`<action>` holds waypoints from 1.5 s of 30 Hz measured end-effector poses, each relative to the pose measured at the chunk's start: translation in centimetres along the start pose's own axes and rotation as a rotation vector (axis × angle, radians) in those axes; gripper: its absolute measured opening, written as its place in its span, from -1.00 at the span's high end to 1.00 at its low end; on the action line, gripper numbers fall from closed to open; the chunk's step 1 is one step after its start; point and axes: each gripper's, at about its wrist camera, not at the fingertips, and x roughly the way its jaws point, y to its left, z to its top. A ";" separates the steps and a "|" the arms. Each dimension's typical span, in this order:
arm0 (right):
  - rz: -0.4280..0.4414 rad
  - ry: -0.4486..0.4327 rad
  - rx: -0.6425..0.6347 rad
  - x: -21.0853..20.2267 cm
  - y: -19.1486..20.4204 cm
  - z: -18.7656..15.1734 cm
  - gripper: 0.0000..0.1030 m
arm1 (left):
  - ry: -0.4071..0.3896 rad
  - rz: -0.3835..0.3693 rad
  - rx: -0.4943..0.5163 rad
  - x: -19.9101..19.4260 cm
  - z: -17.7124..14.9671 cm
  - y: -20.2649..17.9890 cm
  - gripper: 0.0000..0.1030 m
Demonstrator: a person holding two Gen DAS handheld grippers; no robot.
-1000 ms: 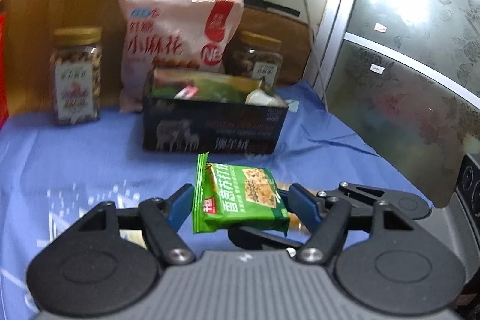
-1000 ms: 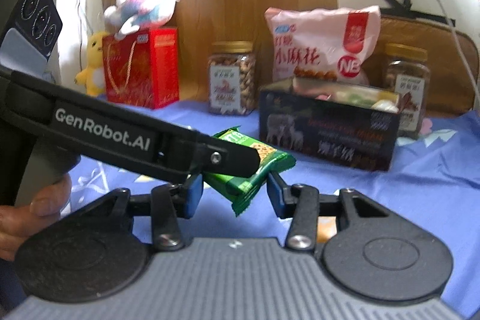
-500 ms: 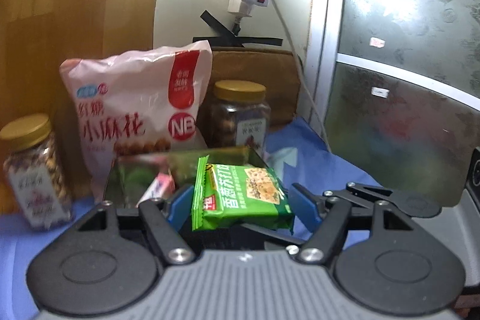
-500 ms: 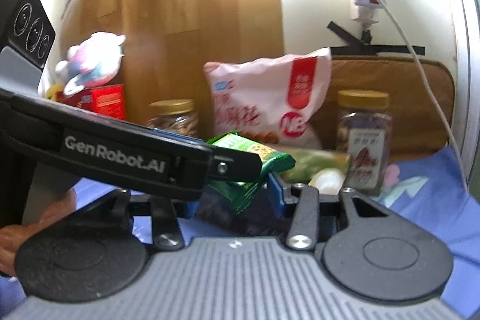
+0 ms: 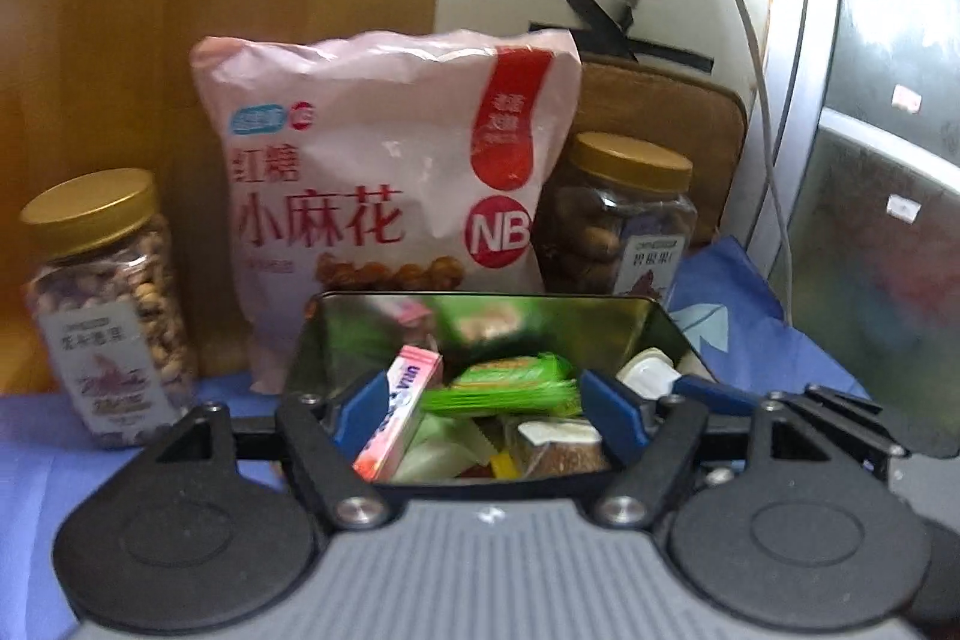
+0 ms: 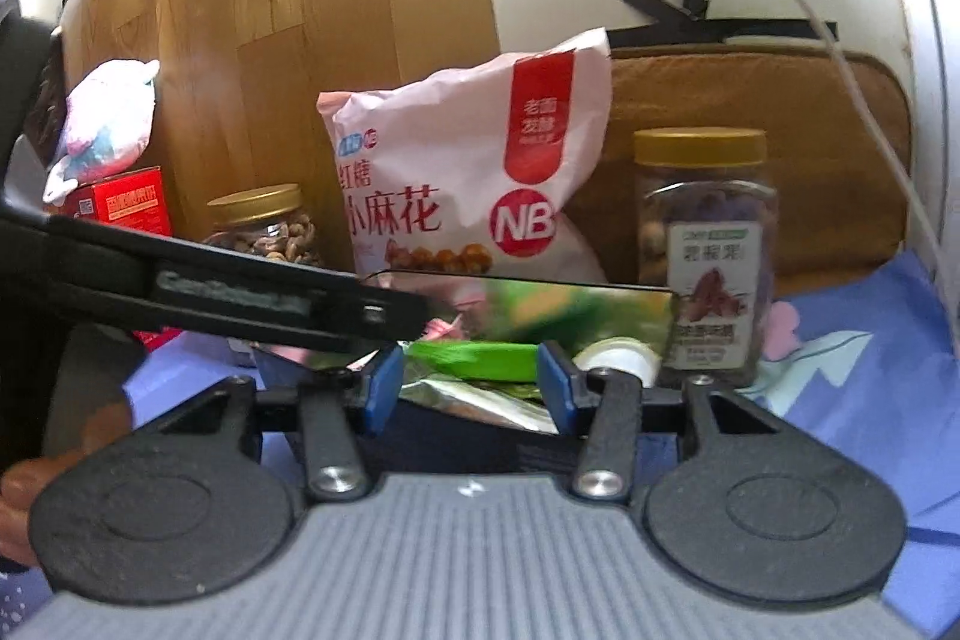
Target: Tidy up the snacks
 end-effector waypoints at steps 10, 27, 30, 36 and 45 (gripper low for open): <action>-0.004 0.137 0.248 -7.7 -4.2 -3.4 -0.11 | 0.122 -0.192 -0.084 -4.9 -5.4 -0.3 -0.42; 0.087 0.212 0.619 -10.1 -4.7 -8.7 -0.10 | 0.254 -0.244 -0.068 -3.6 -10.6 -4.0 -0.35; 0.068 0.198 0.589 -10.3 -4.3 -8.8 -0.10 | 0.235 -0.218 -0.030 -3.9 -11.0 -4.5 -0.35; 0.069 0.187 0.596 -10.5 -4.5 -9.0 -0.11 | 0.222 -0.208 -0.012 -4.1 -11.3 -4.6 -0.37; 0.061 0.170 0.594 -10.6 -4.2 -9.2 -0.12 | 0.212 -0.203 0.002 -4.3 -11.5 -4.7 -0.37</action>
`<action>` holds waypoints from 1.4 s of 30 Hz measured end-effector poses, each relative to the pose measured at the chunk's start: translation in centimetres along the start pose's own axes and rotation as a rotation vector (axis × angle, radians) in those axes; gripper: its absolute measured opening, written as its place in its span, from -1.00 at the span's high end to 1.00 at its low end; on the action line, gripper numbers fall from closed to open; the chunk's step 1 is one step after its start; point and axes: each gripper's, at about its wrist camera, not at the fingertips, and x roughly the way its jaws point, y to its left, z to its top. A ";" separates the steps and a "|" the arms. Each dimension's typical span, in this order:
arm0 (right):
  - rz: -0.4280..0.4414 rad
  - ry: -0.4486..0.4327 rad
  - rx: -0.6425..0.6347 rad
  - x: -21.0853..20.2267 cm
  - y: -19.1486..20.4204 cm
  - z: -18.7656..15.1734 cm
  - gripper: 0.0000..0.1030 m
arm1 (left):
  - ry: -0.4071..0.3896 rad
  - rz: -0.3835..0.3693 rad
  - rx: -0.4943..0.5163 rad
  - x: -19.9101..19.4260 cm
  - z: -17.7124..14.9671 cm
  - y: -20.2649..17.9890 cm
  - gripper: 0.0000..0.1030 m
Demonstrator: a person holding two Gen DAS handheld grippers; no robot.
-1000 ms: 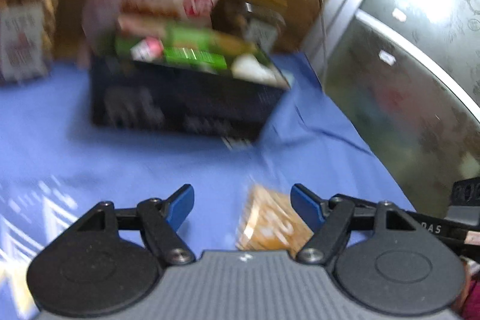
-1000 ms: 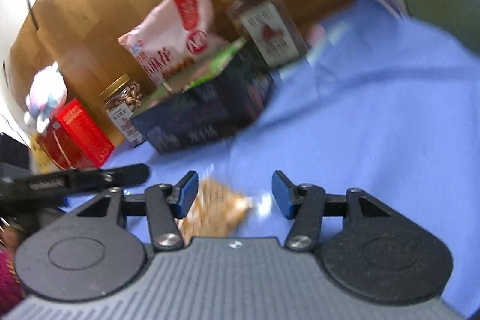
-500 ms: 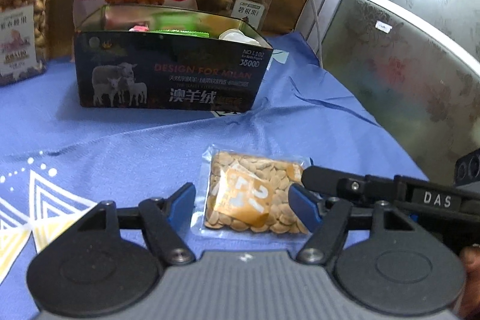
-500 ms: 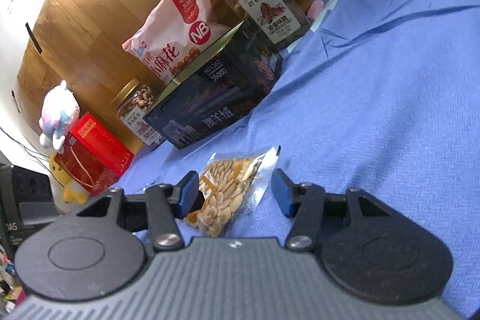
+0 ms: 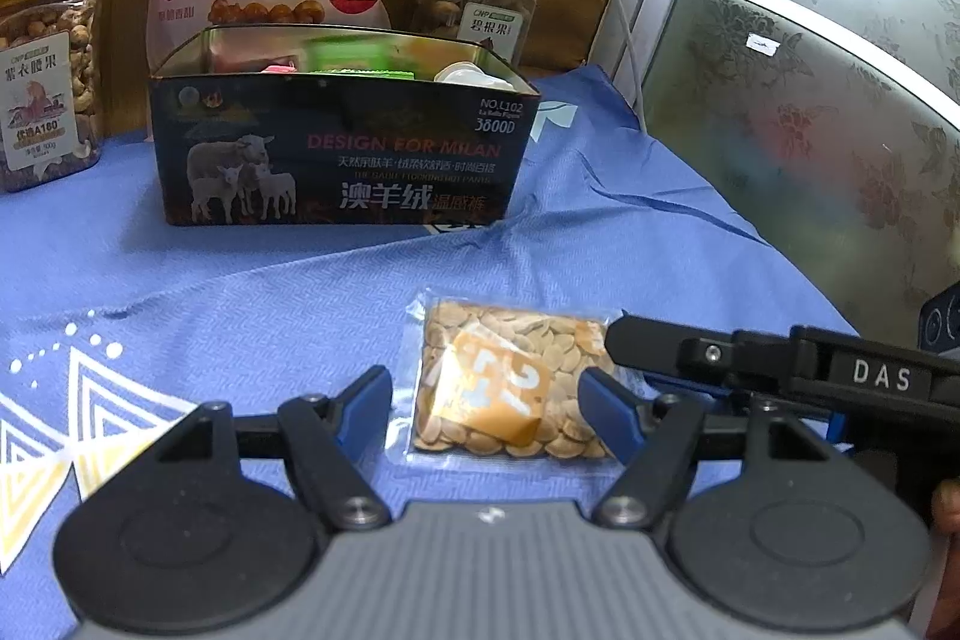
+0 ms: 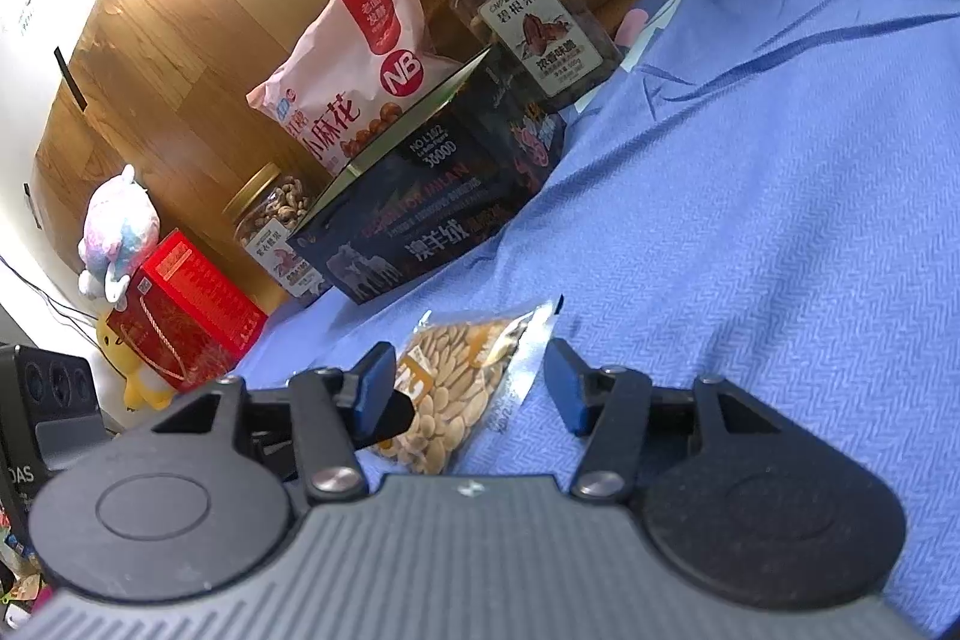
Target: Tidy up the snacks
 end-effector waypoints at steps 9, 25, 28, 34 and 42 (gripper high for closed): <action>-0.024 -0.050 -0.020 0.0 0.3 -0.6 -0.12 | -0.009 0.009 0.005 -0.3 -0.2 0.2 -0.37; -0.019 0.006 0.025 0.6 -0.6 1.2 -0.20 | -0.019 0.009 -0.009 -0.6 -0.3 0.9 -0.37; -0.002 0.049 0.071 1.1 -1.2 2.3 -0.20 | -0.020 0.001 -0.014 -0.7 -0.3 1.1 -0.37; 0.025 0.118 0.082 2.2 -1.8 3.7 -0.21 | -0.021 -0.002 -0.008 -0.6 -0.4 1.1 -0.38; 0.041 0.188 0.074 1.4 -1.4 2.7 0.32 | -0.023 -0.001 -0.009 -0.7 -0.3 1.2 -0.40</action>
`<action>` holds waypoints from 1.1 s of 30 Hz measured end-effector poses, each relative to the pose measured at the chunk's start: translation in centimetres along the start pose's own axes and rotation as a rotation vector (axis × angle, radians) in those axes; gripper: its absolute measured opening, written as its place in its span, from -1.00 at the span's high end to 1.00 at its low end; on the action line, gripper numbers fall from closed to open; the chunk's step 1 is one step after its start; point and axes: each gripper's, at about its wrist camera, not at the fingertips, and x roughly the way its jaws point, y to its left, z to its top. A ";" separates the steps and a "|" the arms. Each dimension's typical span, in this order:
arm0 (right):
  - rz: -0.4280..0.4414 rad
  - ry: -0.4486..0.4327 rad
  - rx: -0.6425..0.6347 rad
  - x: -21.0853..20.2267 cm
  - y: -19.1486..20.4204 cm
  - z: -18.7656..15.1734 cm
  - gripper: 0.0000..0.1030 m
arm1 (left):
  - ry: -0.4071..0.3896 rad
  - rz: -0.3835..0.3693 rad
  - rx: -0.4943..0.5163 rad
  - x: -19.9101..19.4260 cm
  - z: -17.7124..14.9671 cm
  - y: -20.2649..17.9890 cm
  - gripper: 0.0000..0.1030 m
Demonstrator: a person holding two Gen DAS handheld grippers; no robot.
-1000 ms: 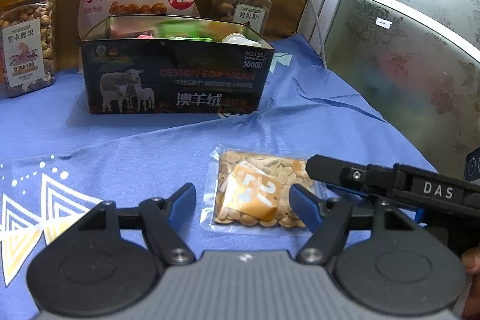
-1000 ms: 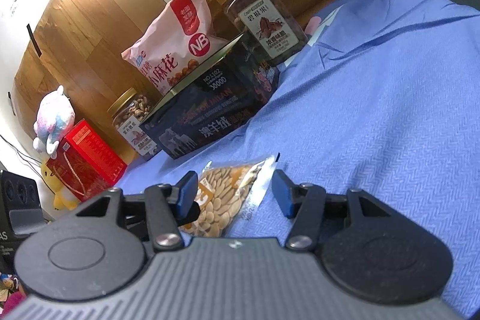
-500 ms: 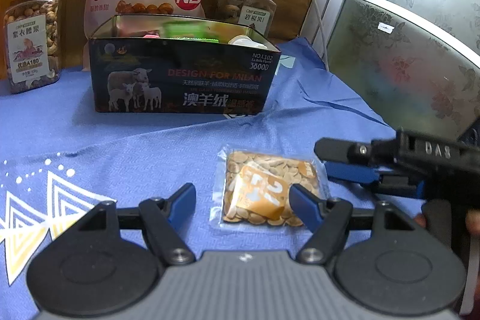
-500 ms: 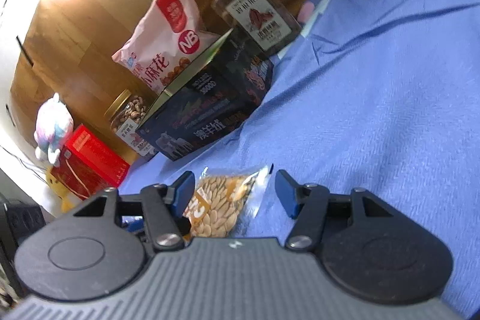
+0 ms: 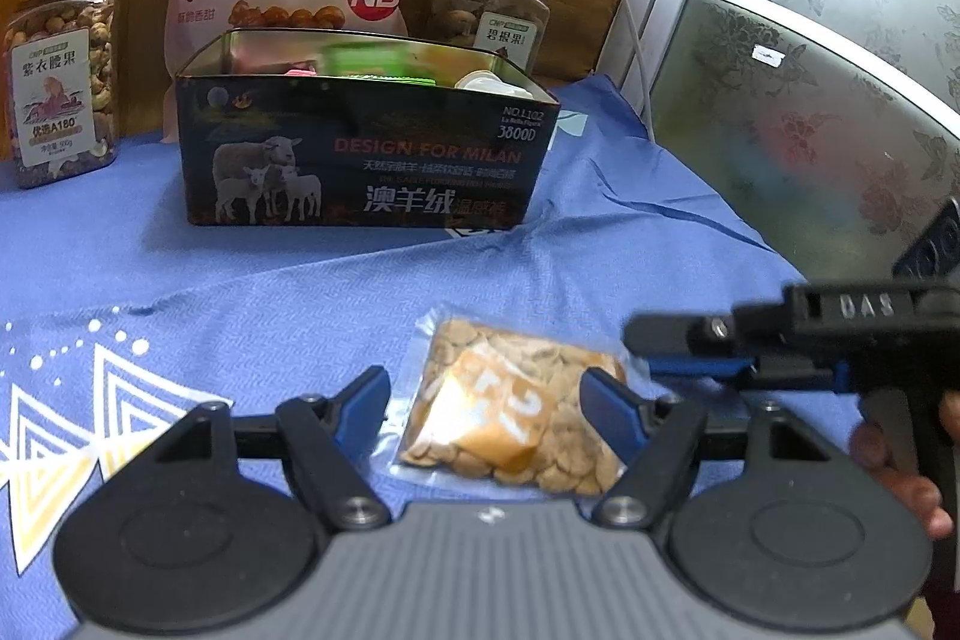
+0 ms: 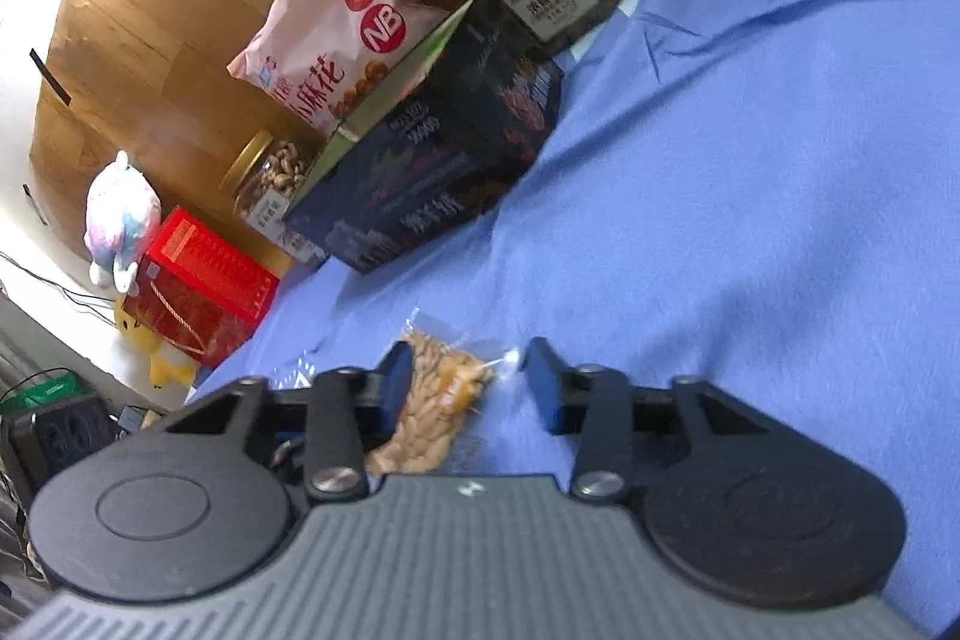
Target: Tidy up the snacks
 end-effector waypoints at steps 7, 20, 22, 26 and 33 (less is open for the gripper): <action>0.129 0.120 0.027 -1.0 0.9 -2.9 0.46 | 0.003 -0.043 -0.044 -0.2 0.3 1.0 -0.41; 0.031 0.113 -0.114 -0.9 2.4 -3.4 0.22 | 0.028 -0.194 -0.266 -3.7 -1.1 5.6 -0.41; 0.049 0.115 -0.096 -0.6 2.3 -3.3 0.21 | 0.027 -0.198 -0.259 -4.1 -1.6 5.6 -0.41; 0.093 0.158 -0.100 0.4 3.0 -3.5 0.21 | 0.016 -0.189 -0.227 -4.1 -1.8 5.2 -0.41; 0.153 0.235 -0.133 2.7 4.9 -4.9 0.56 | -0.002 -0.194 -0.220 -4.0 -1.9 5.5 -0.41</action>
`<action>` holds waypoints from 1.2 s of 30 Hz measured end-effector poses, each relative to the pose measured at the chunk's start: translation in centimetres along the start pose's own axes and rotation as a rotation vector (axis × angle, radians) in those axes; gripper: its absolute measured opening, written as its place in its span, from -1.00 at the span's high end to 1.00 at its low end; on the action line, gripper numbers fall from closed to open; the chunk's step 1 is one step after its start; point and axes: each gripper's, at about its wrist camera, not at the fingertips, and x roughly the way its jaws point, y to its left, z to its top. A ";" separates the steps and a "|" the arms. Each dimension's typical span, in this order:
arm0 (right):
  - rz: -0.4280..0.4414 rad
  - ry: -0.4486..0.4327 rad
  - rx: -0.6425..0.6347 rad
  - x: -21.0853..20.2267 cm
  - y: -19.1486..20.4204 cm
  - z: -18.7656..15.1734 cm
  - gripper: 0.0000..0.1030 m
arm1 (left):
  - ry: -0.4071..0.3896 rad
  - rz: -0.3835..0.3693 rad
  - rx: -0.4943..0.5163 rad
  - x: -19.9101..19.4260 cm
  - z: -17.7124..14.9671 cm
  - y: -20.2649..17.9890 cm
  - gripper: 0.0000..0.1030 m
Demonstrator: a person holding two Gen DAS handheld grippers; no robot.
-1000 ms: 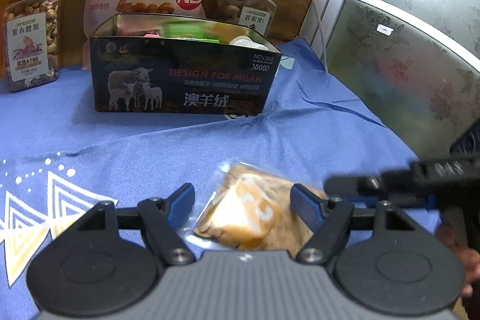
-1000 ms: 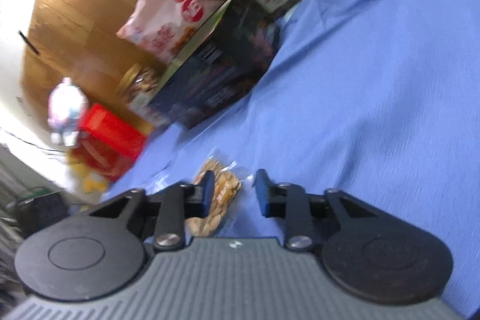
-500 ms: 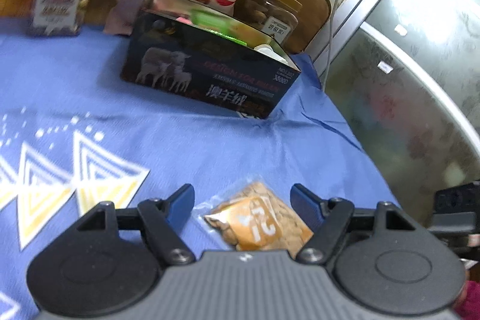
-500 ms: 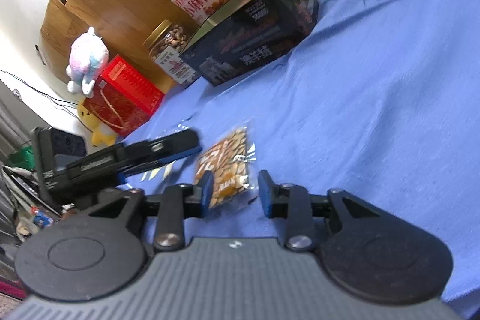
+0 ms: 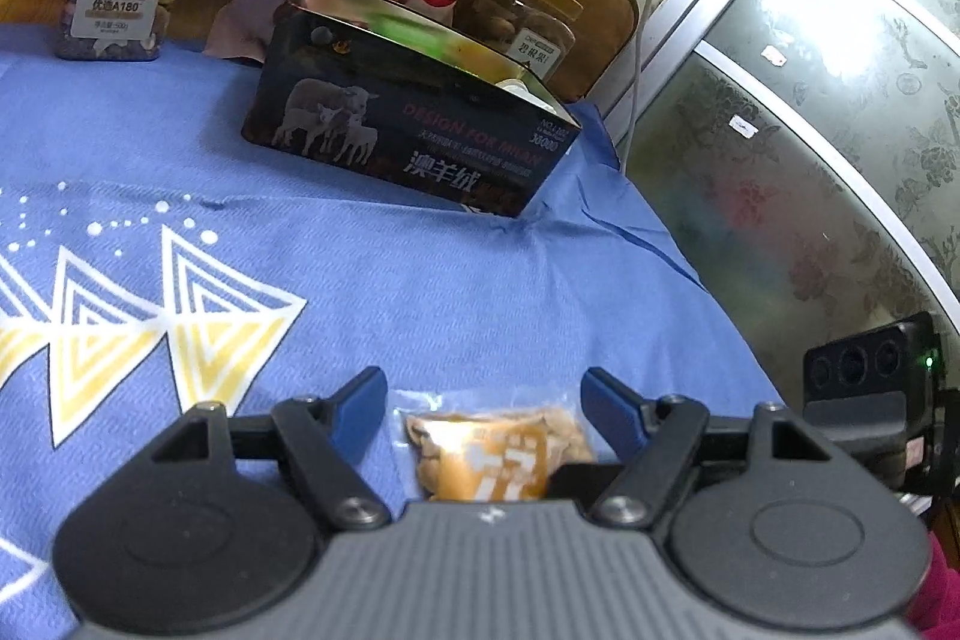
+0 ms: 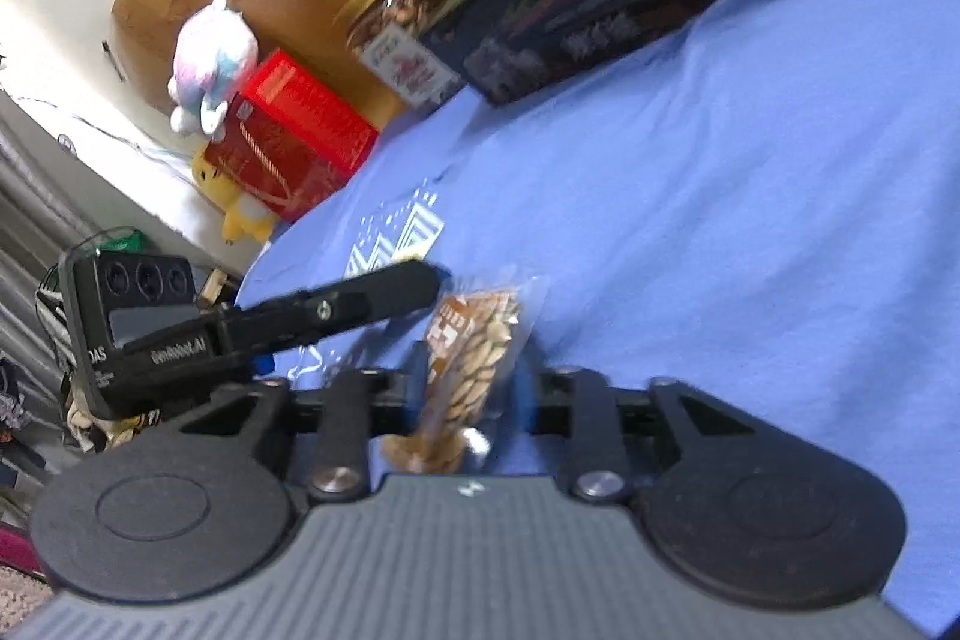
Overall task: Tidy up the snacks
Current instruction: 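Grasp the clear seed bag with the left gripper and lift it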
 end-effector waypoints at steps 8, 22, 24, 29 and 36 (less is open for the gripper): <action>0.056 -0.062 0.040 -1.4 -0.6 0.0 0.71 | -0.008 -0.071 -0.075 -0.9 0.4 1.1 -0.58; 0.274 -0.150 0.209 -3.0 -2.0 1.1 0.76 | -0.019 -0.163 -0.089 -2.9 -0.3 -0.5 -0.35; 0.278 -0.148 0.204 -3.0 -1.6 1.5 0.76 | -0.023 -0.173 -0.124 -3.1 -0.2 0.2 -0.43; 0.334 -0.170 0.207 -3.3 -1.2 2.3 0.76 | -0.048 -0.185 -0.157 -3.8 0.1 1.1 -0.65; 0.386 -0.121 0.221 -2.1 -0.9 2.4 0.77 | -0.047 -0.210 -0.103 -3.7 0.2 -0.4 -0.42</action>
